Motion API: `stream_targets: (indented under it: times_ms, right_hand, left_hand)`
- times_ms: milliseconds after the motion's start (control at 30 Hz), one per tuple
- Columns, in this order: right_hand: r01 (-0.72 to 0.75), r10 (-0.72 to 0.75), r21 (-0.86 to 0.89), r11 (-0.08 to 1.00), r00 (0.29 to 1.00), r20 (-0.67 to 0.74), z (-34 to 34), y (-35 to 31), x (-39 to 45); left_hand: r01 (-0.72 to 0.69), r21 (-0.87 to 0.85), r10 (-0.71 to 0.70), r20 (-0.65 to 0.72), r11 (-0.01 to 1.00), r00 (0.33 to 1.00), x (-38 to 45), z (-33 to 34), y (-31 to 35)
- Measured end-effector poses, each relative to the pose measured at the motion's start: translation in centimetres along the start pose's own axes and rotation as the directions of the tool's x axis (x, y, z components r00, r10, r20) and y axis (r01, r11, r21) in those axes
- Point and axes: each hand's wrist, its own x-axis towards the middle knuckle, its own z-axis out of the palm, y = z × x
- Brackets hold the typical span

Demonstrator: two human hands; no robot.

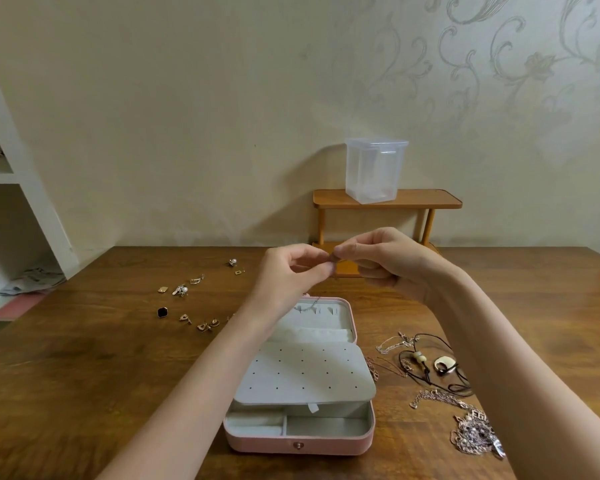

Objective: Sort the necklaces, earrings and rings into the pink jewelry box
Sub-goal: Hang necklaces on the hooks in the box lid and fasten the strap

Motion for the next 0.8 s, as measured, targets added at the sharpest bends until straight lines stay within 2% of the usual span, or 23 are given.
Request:
stream_targets:
  times_ms: [200,400,500,633,700,800]
  right_hand:
    - [0.03,-0.029,0.012,0.999,0.998,-0.057,-0.4,-0.4,0.5]
    - [0.053,-0.054,-0.005,0.999,0.993,-0.106,0.0,0.6,1.4]
    - [0.074,-0.079,-0.038,0.997,0.988,-0.132,0.2,1.1,1.9]
    - [0.099,-0.107,-0.077,0.992,0.989,-0.106,0.3,1.5,2.2]
    - [0.131,-0.156,-0.149,0.98,0.973,-0.168,0.4,1.5,2.3]
    - [0.236,-0.313,-0.258,0.937,0.895,-0.319,0.2,1.0,2.4]
  left_hand:
    - [-0.05,-0.079,0.049,-0.01,0.996,0.999,0.9,-0.3,0.3]
    - [-0.082,-0.049,0.081,-0.027,0.995,0.996,2.3,-0.3,-0.4]
    - [-0.023,-0.107,0.025,0.022,0.994,0.999,2.8,-0.4,-0.7]
    - [0.131,-0.25,-0.102,0.124,0.959,0.987,3.1,-0.4,-1.0]
    - [0.153,-0.303,-0.123,0.117,0.941,0.986,3.3,-0.6,-0.9]
    - [0.161,-0.31,-0.157,0.036,0.937,0.987,3.6,-0.5,-1.0]
